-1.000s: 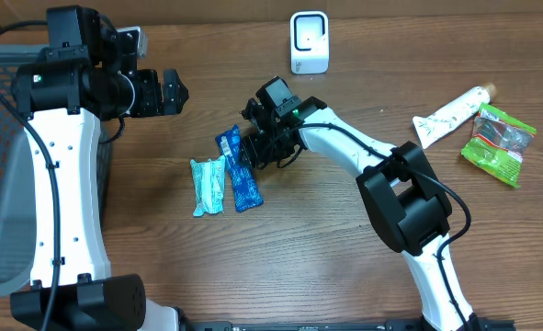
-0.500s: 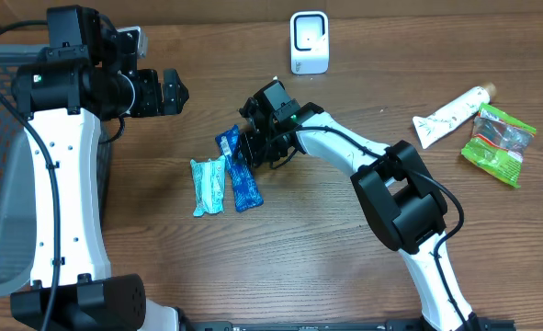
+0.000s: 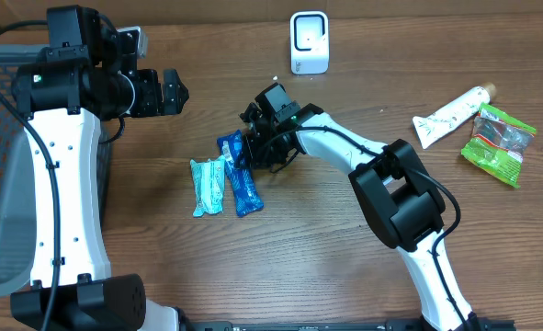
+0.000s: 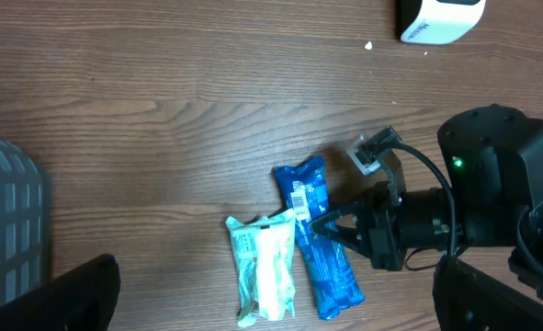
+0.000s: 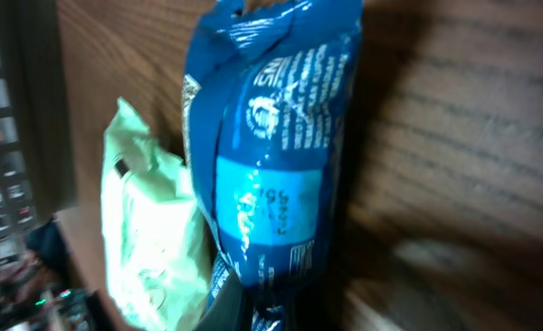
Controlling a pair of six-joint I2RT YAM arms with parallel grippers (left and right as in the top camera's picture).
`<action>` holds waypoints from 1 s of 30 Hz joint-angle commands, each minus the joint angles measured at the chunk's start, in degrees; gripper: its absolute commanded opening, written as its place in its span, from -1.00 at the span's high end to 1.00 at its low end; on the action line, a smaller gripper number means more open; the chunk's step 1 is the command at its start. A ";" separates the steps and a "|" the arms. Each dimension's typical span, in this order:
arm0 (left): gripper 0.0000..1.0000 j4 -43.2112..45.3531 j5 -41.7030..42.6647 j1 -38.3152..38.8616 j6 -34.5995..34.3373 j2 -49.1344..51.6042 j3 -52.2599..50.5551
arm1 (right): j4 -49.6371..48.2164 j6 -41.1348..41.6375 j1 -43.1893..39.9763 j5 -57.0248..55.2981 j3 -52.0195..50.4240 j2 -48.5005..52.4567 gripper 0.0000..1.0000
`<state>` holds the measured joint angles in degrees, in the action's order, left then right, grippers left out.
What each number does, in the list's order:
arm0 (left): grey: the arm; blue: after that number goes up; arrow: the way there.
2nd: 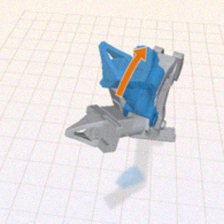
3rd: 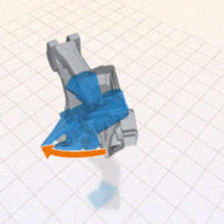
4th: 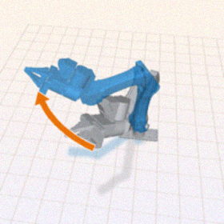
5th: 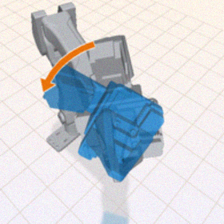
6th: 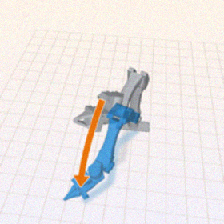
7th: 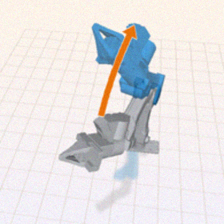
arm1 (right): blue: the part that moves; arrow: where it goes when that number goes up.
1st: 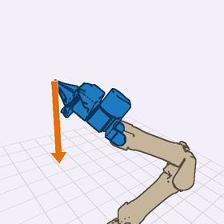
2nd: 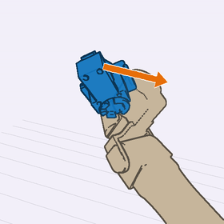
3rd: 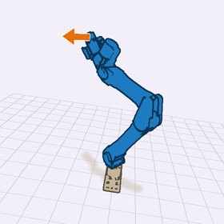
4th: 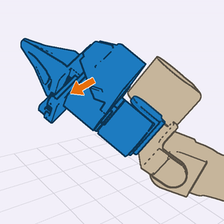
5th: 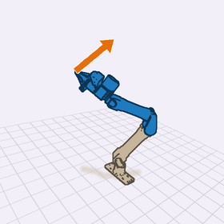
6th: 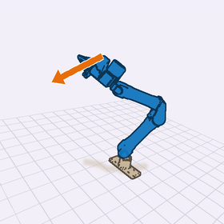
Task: Scan the item barcode
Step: 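Lift the blue bar and carry it up toward the scanner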
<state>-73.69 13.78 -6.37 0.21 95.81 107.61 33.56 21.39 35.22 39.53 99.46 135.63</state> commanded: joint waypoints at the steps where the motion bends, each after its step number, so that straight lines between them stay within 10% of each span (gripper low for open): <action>1: -1.00 0.24 0.68 0.02 1.09 0.44 0.24 | 0.17 -0.20 -3.65 7.89 -0.72 1.03 0.92; 19: -0.99 0.24 0.68 0.02 1.09 0.44 0.24 | 17.81 -28.94 -16.13 14.82 -0.72 -26.36 0.92; 30: -1.00 0.24 0.68 0.02 1.09 0.44 0.24 | 20.92 -30.40 -23.78 17.68 -0.72 -41.83 0.92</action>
<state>-73.69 13.78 -6.37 0.21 95.83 107.61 54.06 -7.73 13.10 53.87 98.13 97.41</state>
